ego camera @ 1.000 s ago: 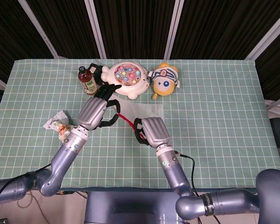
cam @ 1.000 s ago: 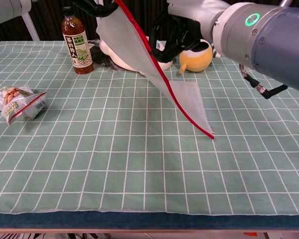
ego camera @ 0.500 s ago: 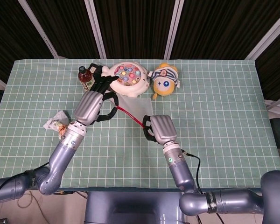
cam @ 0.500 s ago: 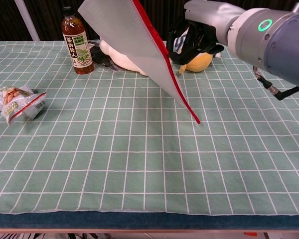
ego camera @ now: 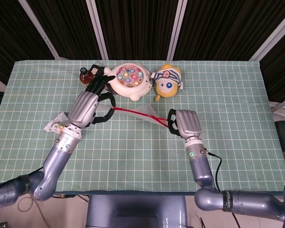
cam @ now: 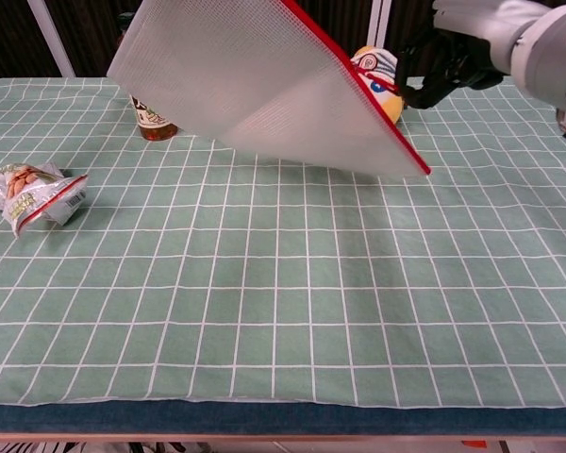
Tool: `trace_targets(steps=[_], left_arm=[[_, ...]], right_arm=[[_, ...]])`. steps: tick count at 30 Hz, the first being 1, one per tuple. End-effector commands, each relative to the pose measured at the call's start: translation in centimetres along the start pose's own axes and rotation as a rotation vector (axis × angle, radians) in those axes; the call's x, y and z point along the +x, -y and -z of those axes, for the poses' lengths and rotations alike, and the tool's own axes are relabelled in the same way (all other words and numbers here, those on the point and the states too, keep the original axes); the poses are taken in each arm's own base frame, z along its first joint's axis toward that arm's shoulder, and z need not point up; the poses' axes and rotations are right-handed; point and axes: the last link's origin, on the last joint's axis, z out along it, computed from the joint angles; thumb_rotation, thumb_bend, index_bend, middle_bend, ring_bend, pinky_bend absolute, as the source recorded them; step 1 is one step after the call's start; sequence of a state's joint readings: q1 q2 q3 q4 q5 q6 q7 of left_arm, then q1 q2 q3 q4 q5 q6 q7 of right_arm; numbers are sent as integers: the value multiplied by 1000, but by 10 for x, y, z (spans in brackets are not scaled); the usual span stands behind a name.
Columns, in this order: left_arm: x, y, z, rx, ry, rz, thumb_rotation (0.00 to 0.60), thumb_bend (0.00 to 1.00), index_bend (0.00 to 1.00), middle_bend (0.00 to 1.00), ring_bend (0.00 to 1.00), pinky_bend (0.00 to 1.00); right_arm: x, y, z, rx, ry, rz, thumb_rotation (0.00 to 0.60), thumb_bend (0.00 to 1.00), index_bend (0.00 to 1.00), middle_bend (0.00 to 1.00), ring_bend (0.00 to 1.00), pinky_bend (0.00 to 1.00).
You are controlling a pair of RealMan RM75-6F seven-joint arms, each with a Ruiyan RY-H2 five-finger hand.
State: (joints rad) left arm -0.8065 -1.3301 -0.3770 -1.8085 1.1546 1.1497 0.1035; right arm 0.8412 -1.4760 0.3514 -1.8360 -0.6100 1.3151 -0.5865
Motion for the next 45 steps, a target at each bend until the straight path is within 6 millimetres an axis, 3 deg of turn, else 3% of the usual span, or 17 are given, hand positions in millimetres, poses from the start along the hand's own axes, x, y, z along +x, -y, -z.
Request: trace_targets(steps=[1, 9, 20, 40, 42, 43, 45], left_arm=[[2, 1, 3, 1, -2, 1, 600, 421, 610, 87, 0, 0], [5, 3, 9, 7, -1, 2, 600, 420, 610, 87, 0, 0], [5, 8, 13, 18, 3, 2, 600, 419, 610, 87, 0, 0], [2, 18, 18, 40, 15, -2, 600, 413, 593, 84, 0, 0], [1, 19, 19, 40, 23, -6, 600, 385, 568, 73, 0, 0], [1, 19, 20, 40, 26, -7, 600, 351, 540, 60, 0, 0], [0, 19, 22, 43, 43, -16, 600, 282, 478, 40, 0, 0]], right_arm=[[9, -18, -4, -47, -20, 6, 600, 606, 629, 1000, 1000, 977], [31, -51, -8, -130, -62, 10, 600, 607, 630, 1000, 1000, 977], [46, -81, -9, -219, -105, 15, 600, 607, 632, 1000, 1000, 977], [49, -99, -9, -267, -134, 63, 600, 605, 632, 1000, 1000, 964], [49, -100, -8, -264, -141, 71, 600, 566, 558, 979, 983, 906], [49, -100, -8, -263, -142, 74, 600, 513, 457, 921, 934, 840], [49, -100, -6, -256, -140, 82, 600, 369, 176, 702, 742, 650]])
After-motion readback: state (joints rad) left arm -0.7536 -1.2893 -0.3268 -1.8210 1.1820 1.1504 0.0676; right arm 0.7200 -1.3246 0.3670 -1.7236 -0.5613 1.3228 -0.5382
